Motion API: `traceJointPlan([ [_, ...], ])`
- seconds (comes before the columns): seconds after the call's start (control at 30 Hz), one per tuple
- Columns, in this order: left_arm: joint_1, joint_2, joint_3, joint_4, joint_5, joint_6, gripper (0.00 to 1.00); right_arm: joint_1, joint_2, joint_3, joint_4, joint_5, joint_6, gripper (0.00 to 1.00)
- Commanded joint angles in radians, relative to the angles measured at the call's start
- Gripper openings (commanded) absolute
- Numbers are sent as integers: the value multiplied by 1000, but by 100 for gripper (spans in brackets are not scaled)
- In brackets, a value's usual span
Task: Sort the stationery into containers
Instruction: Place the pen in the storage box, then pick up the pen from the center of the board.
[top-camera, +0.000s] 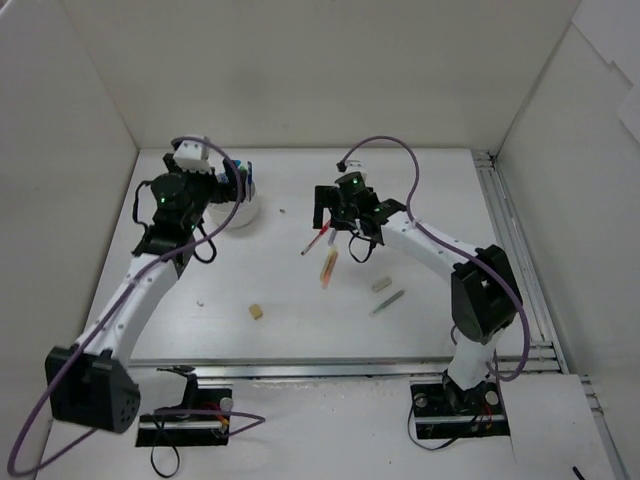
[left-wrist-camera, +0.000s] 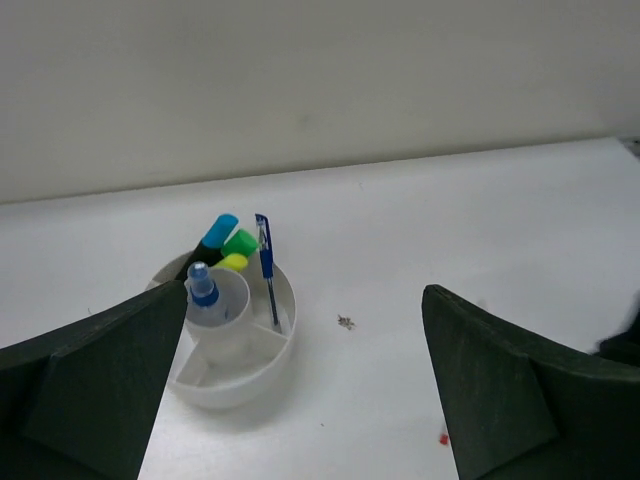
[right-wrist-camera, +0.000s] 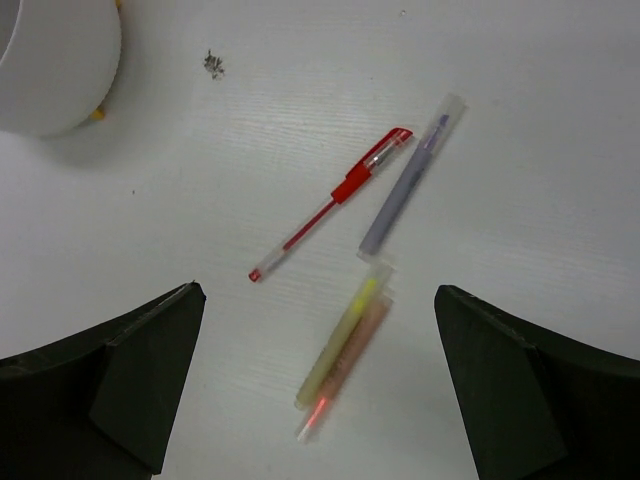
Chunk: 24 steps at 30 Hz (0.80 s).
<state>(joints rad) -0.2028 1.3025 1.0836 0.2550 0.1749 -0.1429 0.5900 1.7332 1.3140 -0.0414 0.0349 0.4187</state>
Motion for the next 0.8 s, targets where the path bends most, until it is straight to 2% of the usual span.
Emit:
traceJointPlan([
  [0.0,-1,-199,-101,-71,-80,-141,100,24,101,140,-20,108,163,98],
  [0.13,-10,-429,-290,-147,-159,-252,100,60,257,269,-31,128,238,98],
  [0.27,-20,-558,-335,-221,-170,-261,100,82,351,368,-90,169,278,98],
  [0.37,-20,-629,-335,-324,-261,-297,100,88,385,389,-115,223,317,98],
  [0.57,-20,-716,-373,-392,-302,-353,100,96,480,467,-163,264,353,95],
  [0.77,-20,-724,-376,-419,-327,-357,100,100,545,522,-213,280,362,89],
])
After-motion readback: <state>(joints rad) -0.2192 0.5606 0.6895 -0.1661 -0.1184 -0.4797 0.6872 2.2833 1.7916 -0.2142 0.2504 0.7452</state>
